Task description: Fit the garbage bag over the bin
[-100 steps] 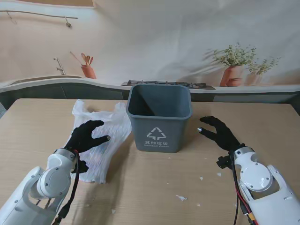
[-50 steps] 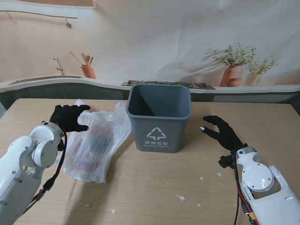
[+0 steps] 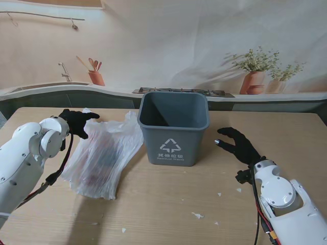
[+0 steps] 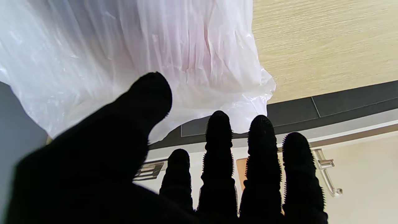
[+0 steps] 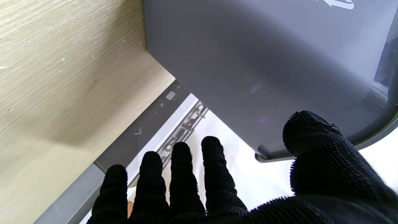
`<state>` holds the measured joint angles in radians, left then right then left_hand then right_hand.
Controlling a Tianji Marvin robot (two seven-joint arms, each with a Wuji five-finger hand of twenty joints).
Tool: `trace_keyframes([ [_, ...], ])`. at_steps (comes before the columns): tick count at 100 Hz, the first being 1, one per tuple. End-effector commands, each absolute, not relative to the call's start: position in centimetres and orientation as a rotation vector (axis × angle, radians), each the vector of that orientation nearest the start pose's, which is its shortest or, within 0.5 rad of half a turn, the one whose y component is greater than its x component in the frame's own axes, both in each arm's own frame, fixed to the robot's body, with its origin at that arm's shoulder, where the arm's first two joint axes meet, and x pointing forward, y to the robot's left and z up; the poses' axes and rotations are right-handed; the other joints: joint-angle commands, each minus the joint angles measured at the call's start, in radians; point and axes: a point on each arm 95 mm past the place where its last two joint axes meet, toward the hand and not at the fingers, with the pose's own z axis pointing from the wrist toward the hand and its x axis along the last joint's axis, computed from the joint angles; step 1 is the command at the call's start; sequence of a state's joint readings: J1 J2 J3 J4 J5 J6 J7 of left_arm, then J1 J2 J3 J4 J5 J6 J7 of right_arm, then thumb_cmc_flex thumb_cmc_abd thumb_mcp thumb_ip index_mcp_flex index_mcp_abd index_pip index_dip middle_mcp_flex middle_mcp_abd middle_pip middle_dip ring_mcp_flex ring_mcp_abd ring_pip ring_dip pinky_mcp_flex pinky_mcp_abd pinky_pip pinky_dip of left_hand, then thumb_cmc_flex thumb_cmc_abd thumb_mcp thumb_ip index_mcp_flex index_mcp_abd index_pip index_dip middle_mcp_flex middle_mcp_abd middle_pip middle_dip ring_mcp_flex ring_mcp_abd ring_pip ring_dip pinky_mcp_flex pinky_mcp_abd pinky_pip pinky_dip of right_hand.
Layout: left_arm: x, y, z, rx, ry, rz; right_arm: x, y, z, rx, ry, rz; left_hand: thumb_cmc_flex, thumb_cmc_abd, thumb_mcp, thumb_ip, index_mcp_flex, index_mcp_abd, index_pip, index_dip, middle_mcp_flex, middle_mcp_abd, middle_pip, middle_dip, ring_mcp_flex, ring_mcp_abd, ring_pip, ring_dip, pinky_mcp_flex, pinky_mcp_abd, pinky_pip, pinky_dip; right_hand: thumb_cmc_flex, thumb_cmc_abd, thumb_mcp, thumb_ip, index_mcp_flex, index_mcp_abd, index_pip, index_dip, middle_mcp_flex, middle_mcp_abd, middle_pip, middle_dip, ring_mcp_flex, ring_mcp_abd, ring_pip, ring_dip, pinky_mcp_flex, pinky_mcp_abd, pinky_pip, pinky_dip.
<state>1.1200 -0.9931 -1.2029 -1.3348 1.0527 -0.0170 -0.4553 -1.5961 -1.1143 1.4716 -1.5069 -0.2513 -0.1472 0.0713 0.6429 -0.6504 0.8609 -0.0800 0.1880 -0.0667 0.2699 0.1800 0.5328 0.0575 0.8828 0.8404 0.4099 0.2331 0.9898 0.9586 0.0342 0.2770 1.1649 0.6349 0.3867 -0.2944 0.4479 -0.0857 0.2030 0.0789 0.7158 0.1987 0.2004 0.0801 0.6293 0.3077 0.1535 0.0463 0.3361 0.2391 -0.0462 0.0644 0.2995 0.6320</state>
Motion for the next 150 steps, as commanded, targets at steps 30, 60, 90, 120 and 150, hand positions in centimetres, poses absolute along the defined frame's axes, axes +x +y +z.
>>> trace_keyframes([
  [30, 54.2, 9.0, -25.6, -1.321, 1.756, -0.89, 41.5, -9.7, -32.3, -2.302, -1.066, -2.353, 0.02, -0.049, 0.049, -0.026, -0.029, 0.029, 0.114, 0.066, -0.013, -0.05, 0.03, 0.04, -0.003, -0.022, 0.022, 0.023, -0.024, -0.02, 0.034, 0.012, -0.002, 0.037, -0.026, 0.029, 0.001, -0.037, -0.004, 0.006, -0.025, -0.026, 0.0, -0.002, -0.009, -0.007, 0.01, 0.009, 0.002, -0.009, 0.015, 0.016],
  [60, 55.1, 8.8, -27.6, -1.272, 1.767, -0.886, 41.5, -9.7, -32.3, -2.3, -1.062, -2.363, -0.009, -0.059, 0.059, -0.031, 0.096, 0.027, 0.25, 0.133, -0.008, -0.05, 0.032, 0.05, 0.002, -0.023, 0.022, 0.017, -0.016, -0.009, 0.03, 0.003, -0.002, 0.037, -0.027, 0.029, 0.003, -0.037, -0.003, 0.007, -0.025, -0.026, 0.005, 0.0, -0.005, -0.004, 0.014, 0.011, 0.004, -0.005, 0.017, 0.017],
  [90, 55.3, 8.7, -29.7, -1.297, 1.747, -0.912, 41.6, -9.5, -32.4, -2.303, -1.07, -2.361, 0.002, -0.049, 0.08, -0.026, 0.409, 0.02, 0.39, 0.202, -0.021, -0.039, 0.027, 0.06, -0.022, -0.015, 0.004, 0.004, -0.046, -0.005, 0.015, -0.013, 0.0, 0.038, -0.027, 0.029, 0.006, -0.035, -0.002, 0.008, -0.024, -0.026, 0.009, 0.001, -0.003, -0.002, 0.018, 0.013, 0.005, -0.005, 0.018, 0.019],
  [120, 56.0, 8.9, -30.5, -1.254, 1.688, -0.967, 41.6, -9.3, -32.5, -2.306, -1.072, -2.357, 0.196, -0.049, -0.01, -0.087, 0.565, 0.012, 0.79, 0.245, -0.043, 0.03, -0.152, -0.119, -0.073, 0.001, -0.134, -0.151, -0.072, 0.004, -0.01, -0.044, 0.002, 0.039, -0.027, 0.029, 0.009, -0.033, -0.002, 0.008, -0.025, -0.026, 0.013, 0.003, -0.002, -0.001, 0.02, 0.014, 0.006, -0.004, 0.019, 0.02],
  [150, 55.9, 9.1, -30.5, -1.38, 1.67, -0.991, 41.6, -9.3, -32.4, -2.308, -1.066, -2.357, 0.327, 0.118, -0.061, -0.071, 0.21, 0.147, 0.95, 0.525, 0.409, 0.121, -0.384, -0.27, 0.198, 0.049, -0.308, -0.398, -0.024, 0.087, -0.128, -0.103, 0.006, 0.041, -0.03, 0.029, 0.011, -0.035, -0.002, 0.009, -0.024, -0.026, 0.017, 0.004, 0.002, 0.002, 0.023, 0.016, 0.008, -0.003, 0.021, 0.021],
])
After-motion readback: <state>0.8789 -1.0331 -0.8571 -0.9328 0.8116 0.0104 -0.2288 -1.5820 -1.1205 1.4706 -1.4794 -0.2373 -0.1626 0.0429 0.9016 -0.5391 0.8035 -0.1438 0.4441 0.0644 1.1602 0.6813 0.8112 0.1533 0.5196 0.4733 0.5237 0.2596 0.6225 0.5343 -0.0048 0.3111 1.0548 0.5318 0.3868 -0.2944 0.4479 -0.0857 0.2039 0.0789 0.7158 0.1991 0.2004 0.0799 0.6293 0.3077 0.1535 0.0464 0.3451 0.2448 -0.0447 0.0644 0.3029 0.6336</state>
